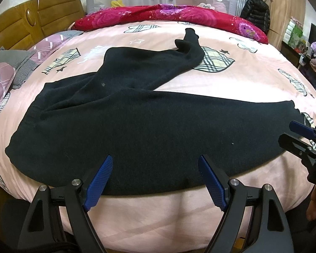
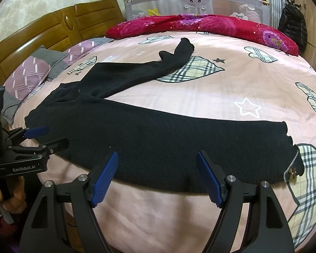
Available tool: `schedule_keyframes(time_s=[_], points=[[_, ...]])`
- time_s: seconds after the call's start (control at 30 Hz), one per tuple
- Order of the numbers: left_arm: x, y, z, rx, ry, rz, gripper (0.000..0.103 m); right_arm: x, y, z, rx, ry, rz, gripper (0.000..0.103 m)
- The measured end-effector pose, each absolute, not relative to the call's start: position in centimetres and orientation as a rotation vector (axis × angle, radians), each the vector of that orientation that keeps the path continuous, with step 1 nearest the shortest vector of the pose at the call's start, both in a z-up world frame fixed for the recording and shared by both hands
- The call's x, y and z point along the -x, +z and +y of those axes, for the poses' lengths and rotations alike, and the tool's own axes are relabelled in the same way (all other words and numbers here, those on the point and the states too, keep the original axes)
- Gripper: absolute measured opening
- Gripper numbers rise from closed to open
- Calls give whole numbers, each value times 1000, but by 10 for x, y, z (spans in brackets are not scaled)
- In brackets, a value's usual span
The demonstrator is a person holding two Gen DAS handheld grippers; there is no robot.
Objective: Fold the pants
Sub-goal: 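Grasp the angled pant leg cuff with the right gripper while the left gripper approaches the pants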
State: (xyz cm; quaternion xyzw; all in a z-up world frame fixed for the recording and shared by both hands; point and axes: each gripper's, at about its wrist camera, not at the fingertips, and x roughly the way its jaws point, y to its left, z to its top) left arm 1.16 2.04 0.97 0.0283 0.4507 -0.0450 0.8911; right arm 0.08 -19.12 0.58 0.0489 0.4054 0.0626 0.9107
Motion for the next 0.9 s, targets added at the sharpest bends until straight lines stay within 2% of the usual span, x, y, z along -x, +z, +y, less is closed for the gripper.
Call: schedule_keyframes(time_s=[0.47,0.9], points=[[-53,23,34,-80,-99,967,84,-50,22,-209,-175,168,838,77],[-149,37,43,-136,-140,972,84,-177,45,-232,-237,188,871,77]])
